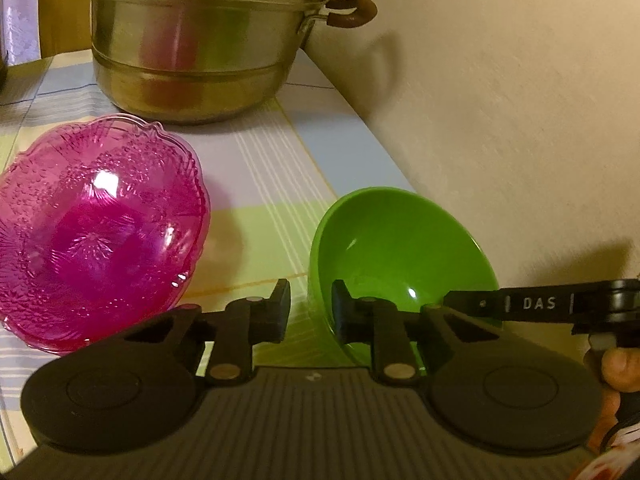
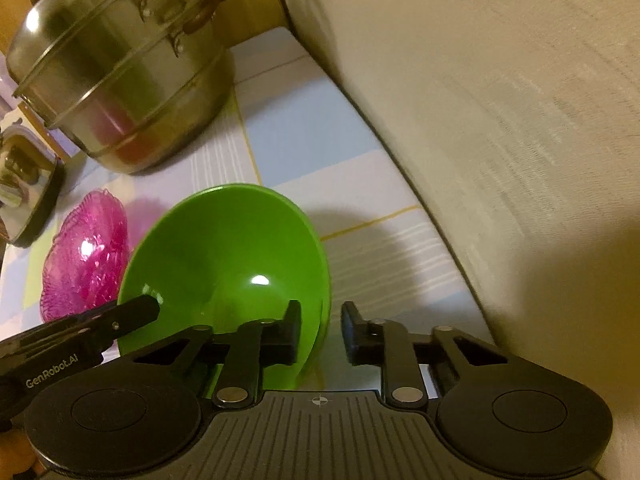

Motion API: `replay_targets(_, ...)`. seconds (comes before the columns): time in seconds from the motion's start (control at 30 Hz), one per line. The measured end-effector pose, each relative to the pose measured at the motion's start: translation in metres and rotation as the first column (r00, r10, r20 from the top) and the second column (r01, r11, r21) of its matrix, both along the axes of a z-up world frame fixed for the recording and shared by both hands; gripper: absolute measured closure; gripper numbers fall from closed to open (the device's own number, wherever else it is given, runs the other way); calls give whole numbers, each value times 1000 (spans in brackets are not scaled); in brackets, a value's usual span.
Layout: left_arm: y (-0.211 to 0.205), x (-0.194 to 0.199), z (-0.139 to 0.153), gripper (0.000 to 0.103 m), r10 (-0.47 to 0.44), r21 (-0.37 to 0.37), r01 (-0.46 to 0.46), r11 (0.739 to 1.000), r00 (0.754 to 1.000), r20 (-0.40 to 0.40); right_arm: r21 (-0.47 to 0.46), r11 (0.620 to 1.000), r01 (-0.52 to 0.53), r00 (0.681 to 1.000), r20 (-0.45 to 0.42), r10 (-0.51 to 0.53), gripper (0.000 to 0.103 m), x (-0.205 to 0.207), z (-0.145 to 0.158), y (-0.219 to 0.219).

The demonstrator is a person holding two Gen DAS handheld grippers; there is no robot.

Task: Organize plates and bowls
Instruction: 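Close the right tool on the large green bowl rim while the left tool grips it too, then lift the large green bowl with both tools and carry it toward the bowl stack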

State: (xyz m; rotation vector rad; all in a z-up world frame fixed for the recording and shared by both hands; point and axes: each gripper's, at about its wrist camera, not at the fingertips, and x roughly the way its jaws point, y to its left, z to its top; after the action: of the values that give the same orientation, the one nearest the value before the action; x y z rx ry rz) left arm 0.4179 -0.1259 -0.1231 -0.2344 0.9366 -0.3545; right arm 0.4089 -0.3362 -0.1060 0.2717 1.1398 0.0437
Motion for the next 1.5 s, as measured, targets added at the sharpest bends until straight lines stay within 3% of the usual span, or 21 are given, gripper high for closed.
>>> replay_targets(0.07,-2,0,2,92,-11,-2,11,1000,1000,-1,-5,1000,-9,1000,-10,9,92,1,-2,2)
replay_targets(0.37,-3,-7,22,92,-12,26,11,1000,1000,9,-41,999,-13,1000,16,13,93,-3,14,10)
replay_targets(0.53,2,-14,62,92,-18,37,17,999,999,44,-41,999,-19,998,55,21,93,-11,45,16)
replay_targets(0.73,8,-41,119,92,-21,25,19,1000,995,96,-32,999,-14,993,114,18,93,-34,104,21)
replay_targets(0.9,9,-76,157,92,-23,0,23,1000,992,127,-47,999,-7,986,165,15,93,-72,153,28)
replay_targets(1.13,7,-144,185,92,-40,-15,43,999,986,159,-67,998,6,977,212,8,93,-149,193,36)
replay_targets(1.3,11,-197,183,92,-41,-42,49,998,986,163,-51,999,19,973,229,-7,93,-205,200,34)
replay_targets(1.5,14,-253,169,92,-63,-23,67,997,983,170,8,999,42,977,208,-43,93,-268,181,26)
